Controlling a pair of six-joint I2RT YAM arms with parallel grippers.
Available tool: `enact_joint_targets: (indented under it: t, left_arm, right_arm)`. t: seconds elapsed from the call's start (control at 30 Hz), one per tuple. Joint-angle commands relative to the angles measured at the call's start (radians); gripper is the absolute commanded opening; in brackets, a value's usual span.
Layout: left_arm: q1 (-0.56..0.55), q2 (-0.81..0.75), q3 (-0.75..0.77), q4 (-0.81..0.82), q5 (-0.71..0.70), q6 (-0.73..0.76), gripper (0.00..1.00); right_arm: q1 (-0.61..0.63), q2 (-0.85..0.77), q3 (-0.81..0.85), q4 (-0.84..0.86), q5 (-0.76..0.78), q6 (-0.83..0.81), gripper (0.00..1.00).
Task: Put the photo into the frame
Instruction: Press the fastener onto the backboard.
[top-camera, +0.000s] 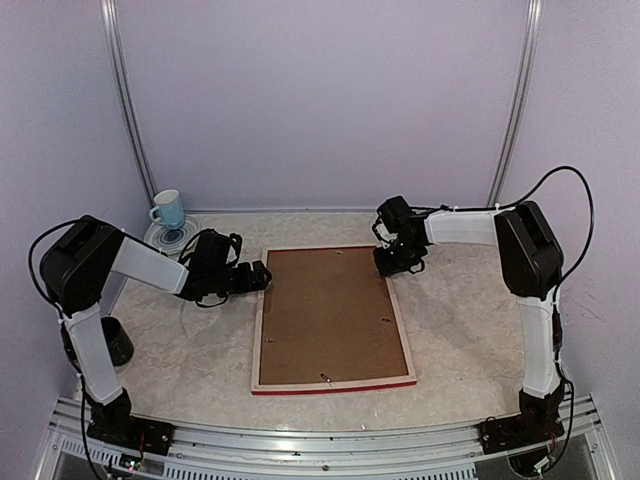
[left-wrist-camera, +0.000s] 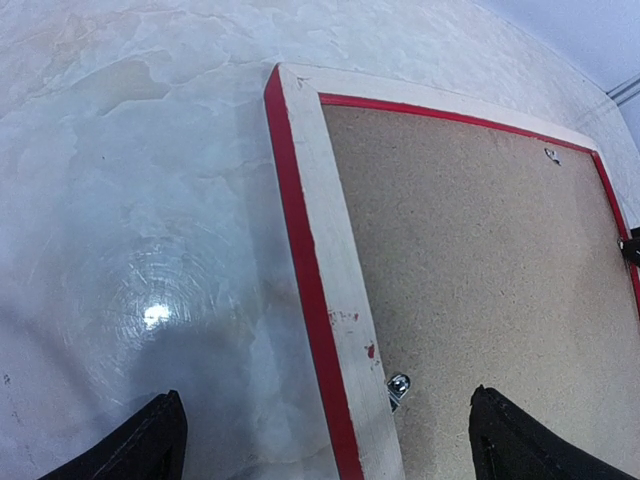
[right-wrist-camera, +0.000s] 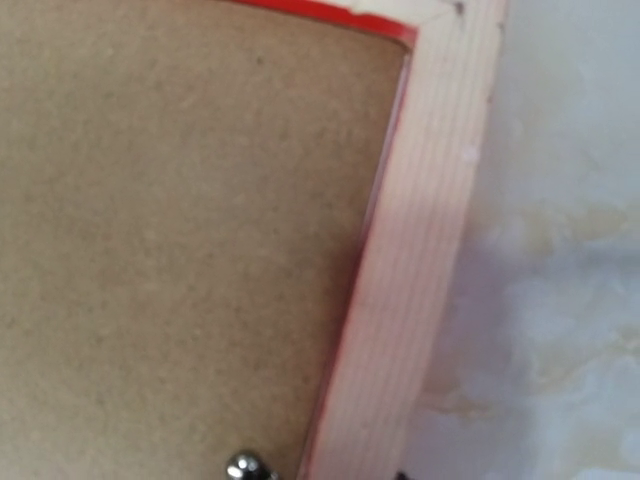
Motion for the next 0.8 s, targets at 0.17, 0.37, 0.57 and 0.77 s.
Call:
enact_joint_targets:
  t: [0.17,0.37,0.57,0.77]
  left_arm:
    - [0.008,0.070,-0.019,-0.139,0.016,-0.012,0.97]
    - [0.008,0.069,-0.020,-0.139,0.013,-0.014,0.97]
    - [0.008,0.066,-0.020,-0.140,0.011,-0.014,0.97]
    - [0.008,0.062,-0.022,-0.140,0.010,-0.015,0.97]
  right_arm:
    - [0.011,0.022,-0.013,-0.051,0.087,0.083,0.22]
    - [0.047,0.040,-0.035,-0.017,0.114,0.163,0.22]
    - [0.064,0.032,-0.062,0.007,0.166,0.241,0.21]
    - [0.065,-0.003,-0.114,0.067,0.189,0.292,0.19]
